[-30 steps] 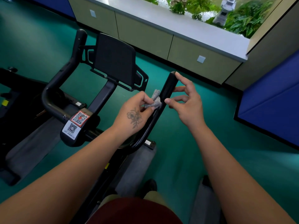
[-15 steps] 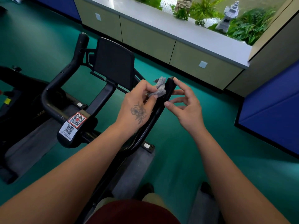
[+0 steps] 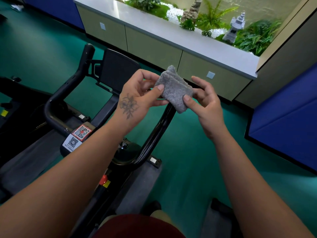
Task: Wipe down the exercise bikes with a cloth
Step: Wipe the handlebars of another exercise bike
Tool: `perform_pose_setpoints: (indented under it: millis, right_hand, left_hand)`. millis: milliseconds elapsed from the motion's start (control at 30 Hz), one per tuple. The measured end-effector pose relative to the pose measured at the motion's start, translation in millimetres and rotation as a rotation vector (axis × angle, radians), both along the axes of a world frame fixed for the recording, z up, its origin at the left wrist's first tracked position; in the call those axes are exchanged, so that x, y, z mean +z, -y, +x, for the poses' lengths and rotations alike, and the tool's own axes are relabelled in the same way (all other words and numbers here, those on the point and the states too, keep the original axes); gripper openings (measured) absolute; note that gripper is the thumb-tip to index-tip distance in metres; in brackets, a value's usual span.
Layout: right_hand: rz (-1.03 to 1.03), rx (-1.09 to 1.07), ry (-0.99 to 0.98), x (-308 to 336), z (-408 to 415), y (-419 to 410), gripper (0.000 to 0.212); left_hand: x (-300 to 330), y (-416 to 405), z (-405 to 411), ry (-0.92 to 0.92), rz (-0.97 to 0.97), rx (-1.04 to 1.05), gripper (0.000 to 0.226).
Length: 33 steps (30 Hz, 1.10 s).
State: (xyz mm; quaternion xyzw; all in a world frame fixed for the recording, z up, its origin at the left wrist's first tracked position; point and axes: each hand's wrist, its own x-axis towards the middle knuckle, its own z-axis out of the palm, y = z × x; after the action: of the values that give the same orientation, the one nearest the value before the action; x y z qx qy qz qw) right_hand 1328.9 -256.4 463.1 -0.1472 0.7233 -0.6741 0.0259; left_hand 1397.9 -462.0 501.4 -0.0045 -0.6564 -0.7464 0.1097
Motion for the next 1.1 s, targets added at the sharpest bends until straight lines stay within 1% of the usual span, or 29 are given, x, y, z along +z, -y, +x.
perform_pose_setpoints:
  millis: [100,167,267,333,400,467,533,600,700,833,967,1100]
  right_hand:
    - [0.006,-0.072,-0.009,-5,-1,-6,0.054]
    - [0.009,-0.097,-0.015,-7,0,-9,0.052]
    - [0.1,-0.12,-0.078,-12,3,-12,0.052]
    - [0.156,-0.156,-0.102,-16,5,-12,0.051]
    - [0.263,-0.176,-0.177,-18,8,-12,0.049]
    - [0.449,-0.151,-0.35,-17,10,-12,0.051]
    - [0.598,-0.074,-0.511,-13,8,-14,0.052]
    - [0.703,0.033,-0.584,-9,2,-15,0.053]
    - [0.82,0.191,-0.586,-4,-9,-15,0.053]
    - [0.868,0.271,-0.517,5,-21,-15,0.053]
    - [0.914,0.324,-0.471,14,-30,-17,0.056]
    - [0.943,0.37,-0.456,19,-37,-16,0.056]
  left_hand:
    - [-10,-7,-1,0.069,-0.067,0.061,0.014]
    - [-20,-10,1,0.091,-0.174,0.115,0.016]
    - [-28,-11,10,0.024,-0.462,0.296,0.019]
    - [-28,-9,18,-0.046,-0.556,0.39,0.017]
    - [-29,-10,23,-0.076,-0.579,0.34,0.019]
    - [-35,-12,24,-0.066,-0.573,0.236,0.024]
    - [-42,-13,25,-0.034,-0.535,0.19,0.029]
    - [-47,-11,28,-0.013,-0.504,0.19,0.03]
    - [-53,-4,35,-0.001,-0.49,0.199,0.031]
    - [-51,28,44,-0.014,-0.541,0.189,0.035]
    - [-44,72,60,-0.098,-0.711,0.064,0.037]
    - [-46,114,83,-0.053,-0.918,-0.004,0.047]
